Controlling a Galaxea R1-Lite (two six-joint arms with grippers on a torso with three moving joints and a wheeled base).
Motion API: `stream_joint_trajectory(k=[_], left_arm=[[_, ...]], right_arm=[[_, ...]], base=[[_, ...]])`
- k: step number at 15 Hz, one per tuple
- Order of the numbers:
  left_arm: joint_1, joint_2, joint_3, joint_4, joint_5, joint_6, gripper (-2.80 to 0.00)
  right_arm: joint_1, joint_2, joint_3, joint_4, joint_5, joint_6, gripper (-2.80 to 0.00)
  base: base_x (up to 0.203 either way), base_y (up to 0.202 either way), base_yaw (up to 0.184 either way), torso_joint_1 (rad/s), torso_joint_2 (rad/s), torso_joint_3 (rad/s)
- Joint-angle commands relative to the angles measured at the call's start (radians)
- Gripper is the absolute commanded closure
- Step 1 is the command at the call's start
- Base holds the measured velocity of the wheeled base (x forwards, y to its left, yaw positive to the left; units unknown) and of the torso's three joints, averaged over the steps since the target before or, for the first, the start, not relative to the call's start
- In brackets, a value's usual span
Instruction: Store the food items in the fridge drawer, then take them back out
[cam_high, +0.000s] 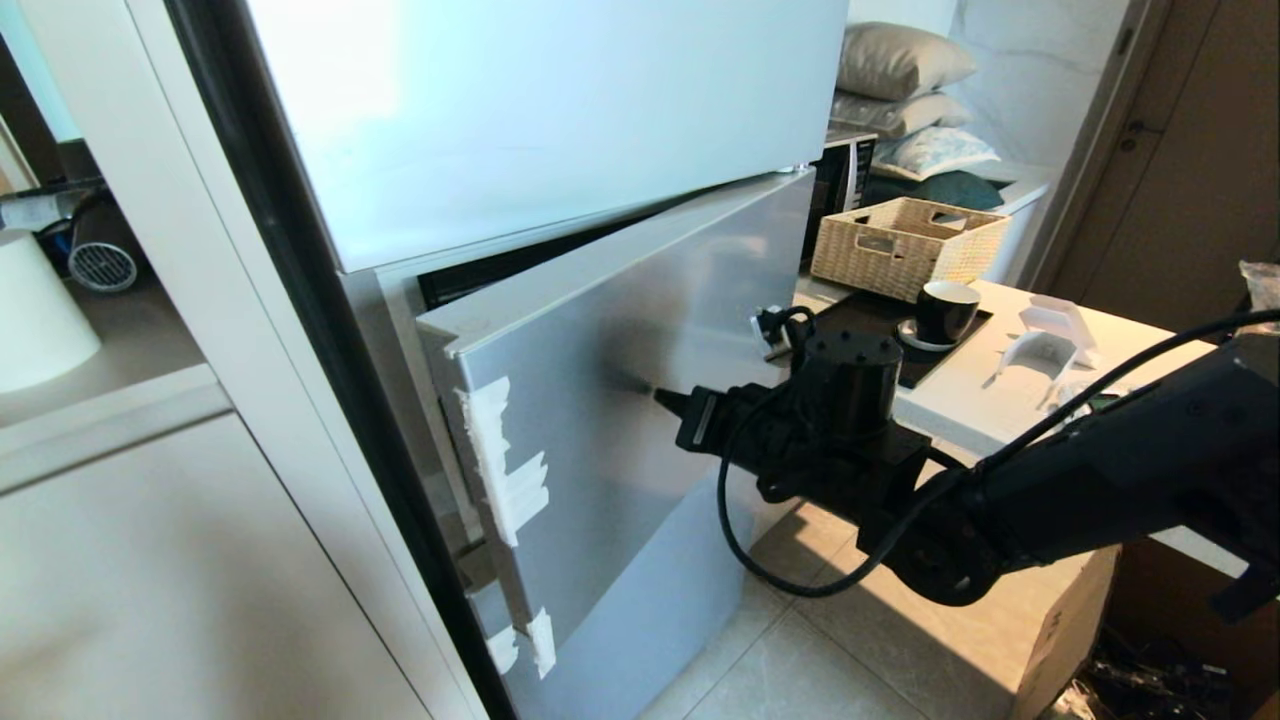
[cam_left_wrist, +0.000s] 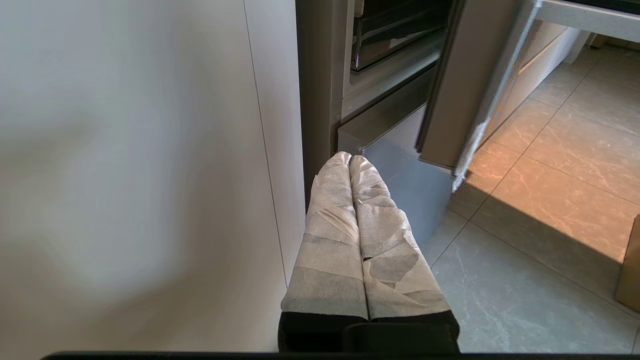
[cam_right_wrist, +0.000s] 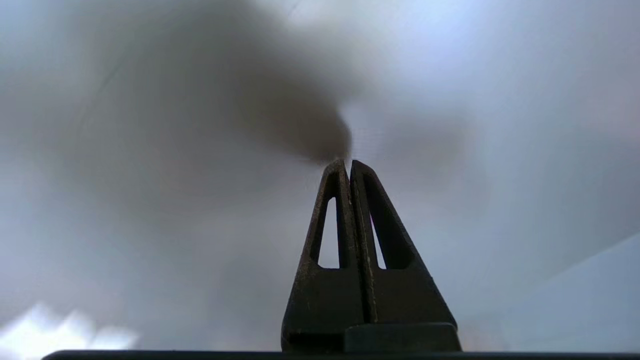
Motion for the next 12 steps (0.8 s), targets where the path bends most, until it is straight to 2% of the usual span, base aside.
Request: stream_joint_trajectory(k=[1, 4, 12], left_arm=[[0.000, 0.002, 0.000, 0.000, 0.000, 0.000, 0.00], [0.000, 0.002, 0.000, 0.000, 0.000, 0.000, 0.00], [0.000, 0.002, 0.000, 0.000, 0.000, -0.001, 0.00]], right_arm=[[0.001, -0.053, 0.041, -0.006, 0.021, 0.004, 0.00], [0.007, -0.114, 0.048, -0.007, 0.068, 0.000, 0.00], [0.008, 0.166, -0.324, -0.008, 0.101, 0.015, 0.00]], base=[[0.000, 0.000, 0.000, 0.000, 0.00, 0.000], [0.000, 0.000, 0.000, 0.000, 0.00, 0.000], [0.000, 0.000, 0.000, 0.000, 0.00, 0.000]])
